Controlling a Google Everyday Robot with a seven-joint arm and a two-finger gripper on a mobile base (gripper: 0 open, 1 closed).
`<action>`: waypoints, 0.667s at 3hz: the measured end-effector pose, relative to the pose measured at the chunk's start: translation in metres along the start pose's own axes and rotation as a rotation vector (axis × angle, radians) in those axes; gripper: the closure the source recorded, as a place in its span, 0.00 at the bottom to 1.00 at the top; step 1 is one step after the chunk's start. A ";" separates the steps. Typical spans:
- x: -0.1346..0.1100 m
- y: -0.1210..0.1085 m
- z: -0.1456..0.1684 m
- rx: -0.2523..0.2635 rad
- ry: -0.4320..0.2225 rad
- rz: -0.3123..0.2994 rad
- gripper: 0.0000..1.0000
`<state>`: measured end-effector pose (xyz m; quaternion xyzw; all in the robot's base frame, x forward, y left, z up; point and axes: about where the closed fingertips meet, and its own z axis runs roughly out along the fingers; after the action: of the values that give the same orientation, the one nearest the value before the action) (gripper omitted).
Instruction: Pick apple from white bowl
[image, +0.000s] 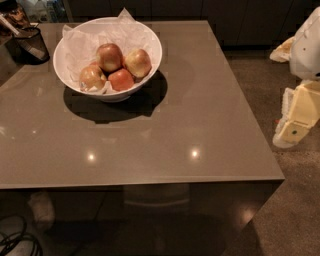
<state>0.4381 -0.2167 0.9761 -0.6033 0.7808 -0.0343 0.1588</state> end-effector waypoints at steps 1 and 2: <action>-0.001 -0.001 -0.001 0.003 -0.002 -0.001 0.00; -0.016 -0.013 0.008 -0.036 0.009 -0.025 0.00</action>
Offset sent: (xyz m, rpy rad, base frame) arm 0.0405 0.0288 -0.0072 -0.0257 0.1211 0.0729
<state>0.4557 -0.2038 0.9752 -0.6158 0.7742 -0.0248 0.1439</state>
